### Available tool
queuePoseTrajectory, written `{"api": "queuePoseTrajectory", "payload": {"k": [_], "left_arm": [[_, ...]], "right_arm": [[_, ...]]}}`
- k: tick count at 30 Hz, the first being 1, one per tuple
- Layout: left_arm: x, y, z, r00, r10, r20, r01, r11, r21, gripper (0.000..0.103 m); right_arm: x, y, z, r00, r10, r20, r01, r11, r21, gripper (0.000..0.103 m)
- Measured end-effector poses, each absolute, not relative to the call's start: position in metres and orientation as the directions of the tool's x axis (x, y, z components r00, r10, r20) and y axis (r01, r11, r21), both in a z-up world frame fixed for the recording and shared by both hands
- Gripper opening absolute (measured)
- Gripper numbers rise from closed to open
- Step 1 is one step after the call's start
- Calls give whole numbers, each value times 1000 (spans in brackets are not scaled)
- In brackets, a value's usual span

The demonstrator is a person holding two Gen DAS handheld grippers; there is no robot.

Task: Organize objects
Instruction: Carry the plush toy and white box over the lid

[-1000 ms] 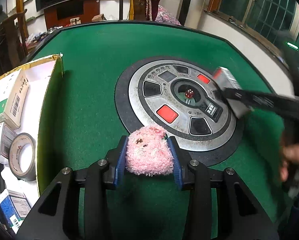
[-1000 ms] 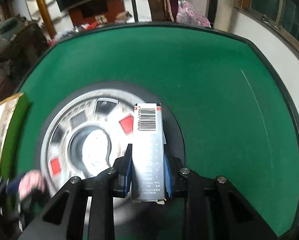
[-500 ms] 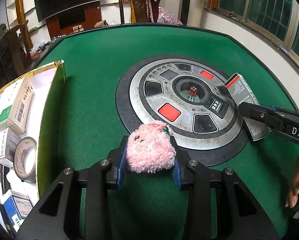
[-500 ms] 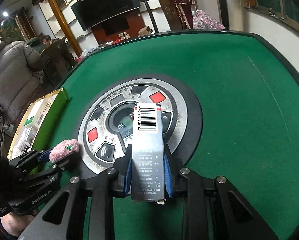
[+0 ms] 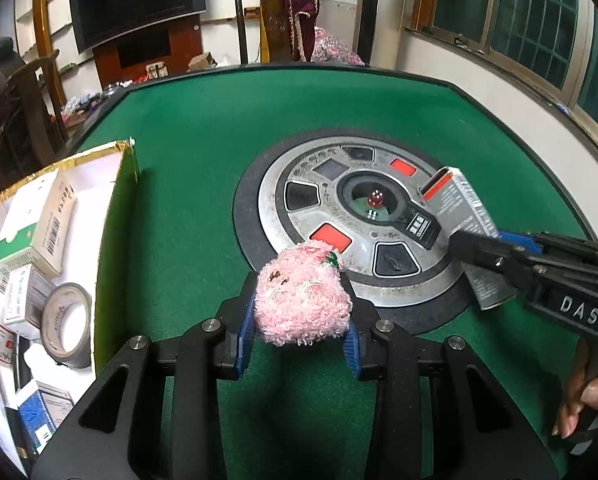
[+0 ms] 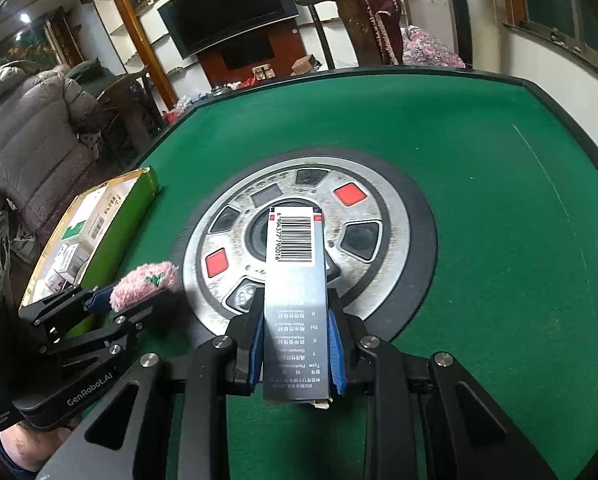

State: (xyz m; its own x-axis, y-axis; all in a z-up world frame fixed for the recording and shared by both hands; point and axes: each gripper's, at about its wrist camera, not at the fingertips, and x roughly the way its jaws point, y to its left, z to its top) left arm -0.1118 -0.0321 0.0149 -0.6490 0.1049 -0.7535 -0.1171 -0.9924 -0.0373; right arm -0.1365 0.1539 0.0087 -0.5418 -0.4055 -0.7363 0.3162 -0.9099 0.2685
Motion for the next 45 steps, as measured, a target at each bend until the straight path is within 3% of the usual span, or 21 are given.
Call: {"api": "queuePoseTrajectory", "payload": {"k": [33,45], "left_arm": [[-65,-98,73,-771,136,-622,-57,-988,-146,36],[-41,-175,73,-793,53,-606,98,-972,-213,36]], "right_arm": [[-100,68,38,-503,-550,-667,467,-822,326,26],[-111,-13,47,-464,-593,-658,535,-779,325,26]]}}
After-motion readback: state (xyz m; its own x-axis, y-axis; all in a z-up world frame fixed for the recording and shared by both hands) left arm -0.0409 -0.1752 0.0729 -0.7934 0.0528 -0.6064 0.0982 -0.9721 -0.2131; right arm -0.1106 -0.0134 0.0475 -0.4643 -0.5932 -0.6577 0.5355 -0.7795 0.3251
